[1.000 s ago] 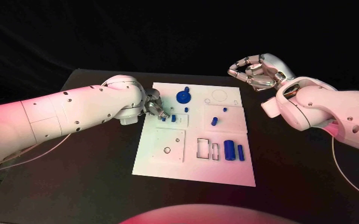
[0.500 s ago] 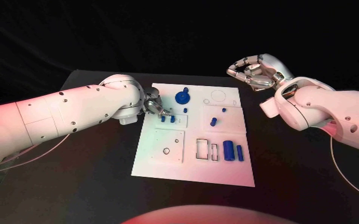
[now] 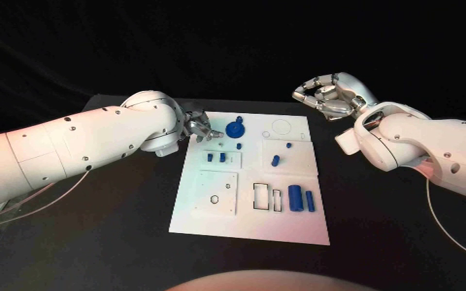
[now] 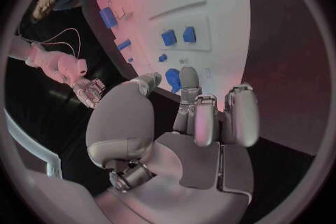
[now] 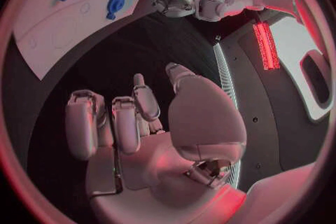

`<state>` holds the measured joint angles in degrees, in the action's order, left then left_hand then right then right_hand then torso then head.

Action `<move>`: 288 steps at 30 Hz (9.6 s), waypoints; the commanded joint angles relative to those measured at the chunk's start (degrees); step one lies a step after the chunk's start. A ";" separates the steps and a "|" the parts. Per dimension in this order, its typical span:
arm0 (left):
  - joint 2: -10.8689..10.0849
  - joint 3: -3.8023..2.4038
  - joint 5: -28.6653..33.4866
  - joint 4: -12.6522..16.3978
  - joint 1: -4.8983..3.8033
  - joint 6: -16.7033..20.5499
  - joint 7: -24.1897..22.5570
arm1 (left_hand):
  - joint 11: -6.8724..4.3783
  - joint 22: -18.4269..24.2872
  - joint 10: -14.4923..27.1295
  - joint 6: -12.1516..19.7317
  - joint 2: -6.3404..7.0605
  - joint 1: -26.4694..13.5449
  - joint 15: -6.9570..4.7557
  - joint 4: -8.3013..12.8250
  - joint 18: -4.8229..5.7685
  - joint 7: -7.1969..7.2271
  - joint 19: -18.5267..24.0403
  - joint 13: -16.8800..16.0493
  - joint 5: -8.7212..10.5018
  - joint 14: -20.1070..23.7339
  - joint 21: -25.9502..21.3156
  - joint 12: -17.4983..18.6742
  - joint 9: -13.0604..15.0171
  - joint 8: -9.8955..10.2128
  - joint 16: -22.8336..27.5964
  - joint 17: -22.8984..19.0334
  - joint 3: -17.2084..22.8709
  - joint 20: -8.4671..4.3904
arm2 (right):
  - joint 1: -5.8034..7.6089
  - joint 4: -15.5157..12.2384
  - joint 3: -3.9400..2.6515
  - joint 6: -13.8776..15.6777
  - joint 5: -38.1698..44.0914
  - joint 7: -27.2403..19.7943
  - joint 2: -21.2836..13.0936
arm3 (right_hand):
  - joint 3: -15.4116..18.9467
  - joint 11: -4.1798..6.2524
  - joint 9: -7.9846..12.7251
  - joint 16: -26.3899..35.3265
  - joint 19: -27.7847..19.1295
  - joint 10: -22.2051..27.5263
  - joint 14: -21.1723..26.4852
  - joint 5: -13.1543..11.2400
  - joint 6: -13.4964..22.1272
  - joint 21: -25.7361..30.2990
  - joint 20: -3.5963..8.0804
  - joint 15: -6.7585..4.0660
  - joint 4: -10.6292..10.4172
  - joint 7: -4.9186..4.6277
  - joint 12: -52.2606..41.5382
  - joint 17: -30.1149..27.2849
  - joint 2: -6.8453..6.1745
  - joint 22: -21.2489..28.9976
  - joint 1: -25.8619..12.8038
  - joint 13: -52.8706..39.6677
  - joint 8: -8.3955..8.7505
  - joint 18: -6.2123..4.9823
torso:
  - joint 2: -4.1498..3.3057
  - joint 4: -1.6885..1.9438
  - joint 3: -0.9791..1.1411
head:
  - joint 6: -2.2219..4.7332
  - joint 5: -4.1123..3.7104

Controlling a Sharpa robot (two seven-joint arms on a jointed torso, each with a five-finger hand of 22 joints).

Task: Assemble the parts on the task board

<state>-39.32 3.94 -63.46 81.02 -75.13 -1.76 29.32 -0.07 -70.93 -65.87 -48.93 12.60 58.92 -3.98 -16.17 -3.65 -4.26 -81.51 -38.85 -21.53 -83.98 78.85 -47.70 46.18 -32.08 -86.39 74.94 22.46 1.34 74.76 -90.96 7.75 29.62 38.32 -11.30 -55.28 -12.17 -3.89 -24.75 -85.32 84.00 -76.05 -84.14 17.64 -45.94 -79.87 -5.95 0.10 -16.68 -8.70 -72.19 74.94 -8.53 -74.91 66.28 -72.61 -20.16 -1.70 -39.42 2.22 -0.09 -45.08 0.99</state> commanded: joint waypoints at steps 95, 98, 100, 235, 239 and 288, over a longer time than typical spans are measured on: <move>4.95 0.67 -26.06 -3.52 4.72 14.05 -27.77 | 4.03 3.23 0.80 -7.92 0.39 23.86 3.70 12.47 -1.50 -3.74 3.95 27.58 2.15 2.92 -2.42 28.11 -22.23 14.41 7.34 -14.65 11.83 4.25 | -0.04 -0.10 -0.01 -0.09 0.09 -1.08 0.14 | 0.29 -0.01 0.38 0.52 -0.08 1.31 -3.35 1.90 0.31 1.12 0.25 -0.43 0.43 0.01 1.41 4.47 1.04 -8.24 1.96 1.36 -0.90 -1.08 | -0.01 0.16 -0.10 | 0.88 -1.77; 3.14 0.08 -25.23 -1.95 4.62 13.81 -27.64 | 4.02 3.22 0.59 -8.02 0.55 23.52 3.71 12.45 -1.49 -3.72 3.96 27.66 2.18 2.92 -2.42 28.47 -22.28 14.56 7.39 -14.81 11.75 4.28 | -0.04 -0.08 -0.01 -0.09 0.09 -1.10 0.06 | 0.29 -0.01 0.38 0.52 -0.08 1.31 -3.35 1.90 0.31 1.12 0.25 -0.43 0.43 0.01 1.41 4.47 1.04 -8.24 1.96 1.36 -0.90 -1.08 | -0.03 0.18 -0.13 | 0.85 -1.82; 2.32 -0.10 -24.91 -1.40 4.58 13.60 -27.52 | 4.02 3.19 0.51 -8.06 0.58 23.41 3.71 12.44 -1.49 -3.72 3.95 27.69 2.19 2.91 -2.40 28.60 -22.29 14.61 7.39 -14.82 11.72 4.28 | -0.05 -0.07 -0.01 -0.11 0.09 -1.09 0.03 | 0.29 -0.01 0.38 0.52 -0.08 1.31 -3.35 1.90 0.31 1.12 0.25 -0.43 0.43 0.01 1.41 4.47 1.04 -8.24 1.96 1.36 -0.90 -1.08 | -0.06 0.13 -0.13 | 0.91 -1.73; -10.45 -0.42 54.40 3.16 4.68 17.34 -53.88 | 5.63 34.21 1.76 -4.87 0.49 20.25 5.42 9.32 -6.94 -5.48 22.41 27.80 2.10 21.32 -29.39 29.84 -24.50 19.77 25.12 -46.41 5.81 5.53 | -4.48 3.35 0.04 -13.15 61.63 20.61 4.53 | -19.24 -1.39 5.40 6.34 -2.10 14.26 -1.84 -8.02 -6.43 8.32 -0.17 0.55 8.33 -0.38 60.98 -3.94 -7.04 -4.74 12.24 56.20 3.27 -2.35 | -0.23 0.03 -0.27 | 2.07 -5.32; -11.05 -0.42 56.20 4.14 4.69 16.59 -55.03 | 5.64 34.33 2.09 -4.72 0.27 20.63 5.39 9.52 -6.94 -5.52 22.25 27.67 2.04 21.35 -29.55 29.55 -24.50 19.74 25.05 -46.48 5.68 5.47 | -4.87 3.86 0.05 -12.44 63.12 21.35 5.52 | -19.39 -1.47 5.54 5.78 -1.55 14.31 -2.08 -7.95 -6.29 7.11 -0.18 0.59 8.50 -0.50 61.31 -3.07 -7.09 -5.46 12.20 56.65 3.55 -2.09 | -0.23 0.13 -0.24 | 2.00 -5.36; -12.27 -0.42 58.41 4.69 4.63 16.34 -53.02 | 5.87 34.44 3.40 -4.29 -1.16 22.71 5.39 10.85 -6.91 -5.96 21.49 27.11 1.59 21.52 -29.64 28.19 -24.57 19.56 24.78 -46.88 6.11 5.28 | -7.39 6.47 0.20 -14.68 65.70 23.27 9.18 | -27.46 0.95 3.87 4.70 2.08 4.27 -2.55 -11.80 -14.04 -1.23 1.33 -1.51 14.79 1.62 61.85 -2.97 0.14 -10.65 13.73 59.70 1.11 -0.37 | -0.15 -0.06 -0.09 | 0.65 -4.72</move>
<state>-51.55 3.58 -5.44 85.68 -70.43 15.30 -23.85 5.84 -36.52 -62.96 -53.26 11.51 81.21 1.35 -5.67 -10.22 -9.92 -59.59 -11.69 -19.75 -62.75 49.50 -19.12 21.59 -12.45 -61.41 28.15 28.54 6.55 67.97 -84.66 7.53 16.12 102.79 10.66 -46.21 -39.09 -3.99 -20.76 -80.77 83.89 -70.45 -84.03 5.32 -59.68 -80.88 -5.02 -1.05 -1.96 -7.07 -10.28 72.02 -10.53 -74.93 78.72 -12.80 -18.81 -3.05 -39.58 2.17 -0.16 -44.41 -3.73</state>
